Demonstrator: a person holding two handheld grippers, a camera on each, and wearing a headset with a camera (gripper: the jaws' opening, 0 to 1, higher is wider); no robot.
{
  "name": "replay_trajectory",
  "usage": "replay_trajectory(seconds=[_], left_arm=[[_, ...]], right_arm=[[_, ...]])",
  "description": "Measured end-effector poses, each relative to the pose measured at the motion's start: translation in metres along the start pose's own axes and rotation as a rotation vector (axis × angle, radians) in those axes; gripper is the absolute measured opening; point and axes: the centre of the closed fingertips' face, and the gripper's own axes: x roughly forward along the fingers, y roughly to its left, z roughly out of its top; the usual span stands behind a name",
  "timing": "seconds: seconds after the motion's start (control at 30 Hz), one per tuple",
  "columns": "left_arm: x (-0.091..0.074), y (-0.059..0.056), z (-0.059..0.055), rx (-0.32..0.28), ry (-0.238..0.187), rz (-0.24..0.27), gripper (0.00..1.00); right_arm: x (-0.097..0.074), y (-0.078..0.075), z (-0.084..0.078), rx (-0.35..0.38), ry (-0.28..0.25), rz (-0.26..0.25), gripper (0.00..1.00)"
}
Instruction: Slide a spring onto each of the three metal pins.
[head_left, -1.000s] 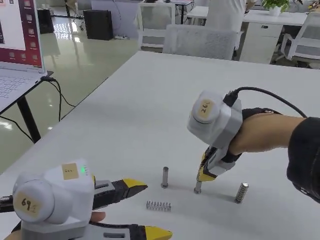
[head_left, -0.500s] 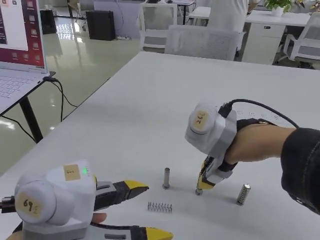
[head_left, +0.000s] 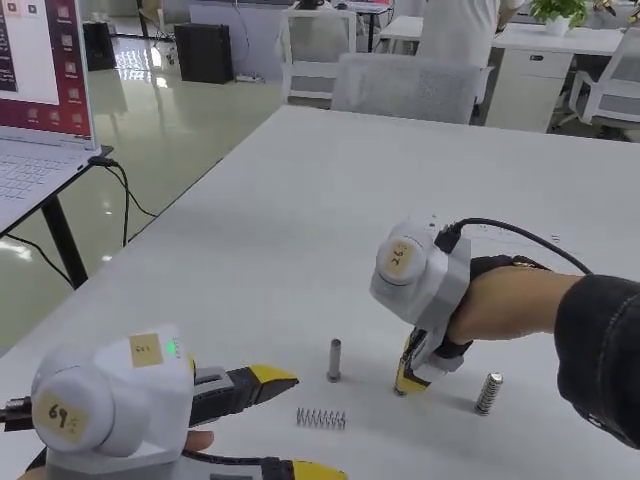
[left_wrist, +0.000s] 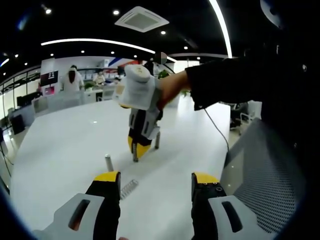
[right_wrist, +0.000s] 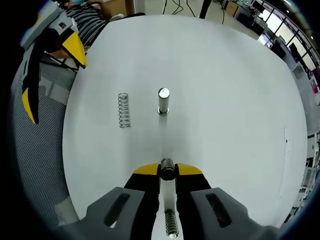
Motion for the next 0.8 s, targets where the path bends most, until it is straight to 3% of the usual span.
replay_trajectory(seconds=[0.2,0.47,0.8], left_arm=[[0.0,0.0,0.0,0.0,0.0,0.001,0.52],[0.0,0.0,0.0,0.002,0.001,0.001,0.51],[0.001,-0.001,-0.001,0.003,0.007,-0.001,0.51]], right_arm=[[0.002,0.001,-0.001,-0.001,-0.003,-0.001,0.1],[0.0,0.002,0.003,-0.016,-0.023,-0.005,0.2],[-0.008,0.005,0.017,-0.058,-0.052,-0.031,0.24]])
